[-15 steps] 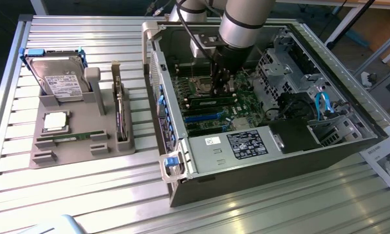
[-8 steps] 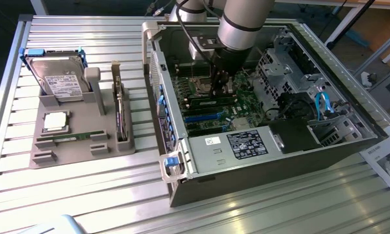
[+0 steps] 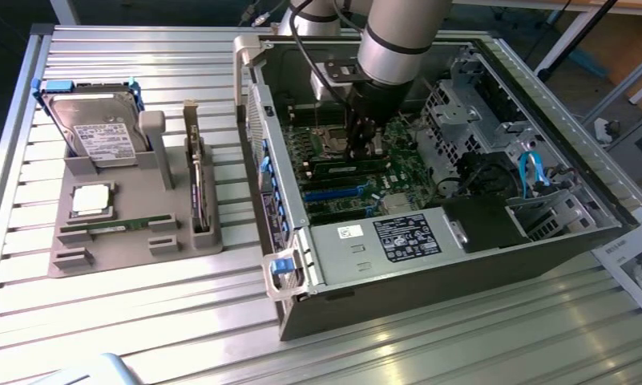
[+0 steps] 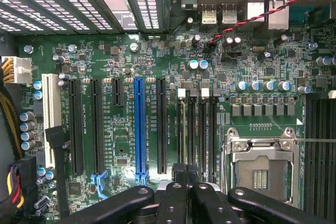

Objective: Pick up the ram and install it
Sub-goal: 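Press down the ram until it locks into place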

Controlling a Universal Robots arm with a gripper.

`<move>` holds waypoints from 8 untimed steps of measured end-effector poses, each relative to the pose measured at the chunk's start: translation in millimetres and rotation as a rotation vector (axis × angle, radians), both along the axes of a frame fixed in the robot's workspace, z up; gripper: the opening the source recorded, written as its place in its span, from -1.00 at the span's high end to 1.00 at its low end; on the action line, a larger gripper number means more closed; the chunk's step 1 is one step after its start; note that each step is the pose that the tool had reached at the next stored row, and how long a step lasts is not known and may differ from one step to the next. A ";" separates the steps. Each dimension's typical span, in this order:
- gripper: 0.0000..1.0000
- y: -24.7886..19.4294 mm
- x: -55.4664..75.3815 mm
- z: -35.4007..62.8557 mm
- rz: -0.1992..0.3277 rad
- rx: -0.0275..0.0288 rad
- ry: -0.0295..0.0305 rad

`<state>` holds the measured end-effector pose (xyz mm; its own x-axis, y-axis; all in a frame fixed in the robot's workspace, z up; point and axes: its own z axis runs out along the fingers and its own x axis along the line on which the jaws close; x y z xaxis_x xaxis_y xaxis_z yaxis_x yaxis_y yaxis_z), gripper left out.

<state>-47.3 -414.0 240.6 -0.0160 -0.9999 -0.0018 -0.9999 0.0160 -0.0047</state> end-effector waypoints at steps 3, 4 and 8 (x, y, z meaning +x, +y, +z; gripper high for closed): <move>0.80 0.0 0.0 -1.9 0.000 -0.0001 0.0000; 0.80 0.0 0.0 -2.2 0.000 -0.0002 0.0000; 0.80 0.0 0.0 -2.6 0.000 -0.0001 0.0000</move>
<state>-47.2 -414.0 238.0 -0.0159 -0.9999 -0.0018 -0.9999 0.0159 -0.0047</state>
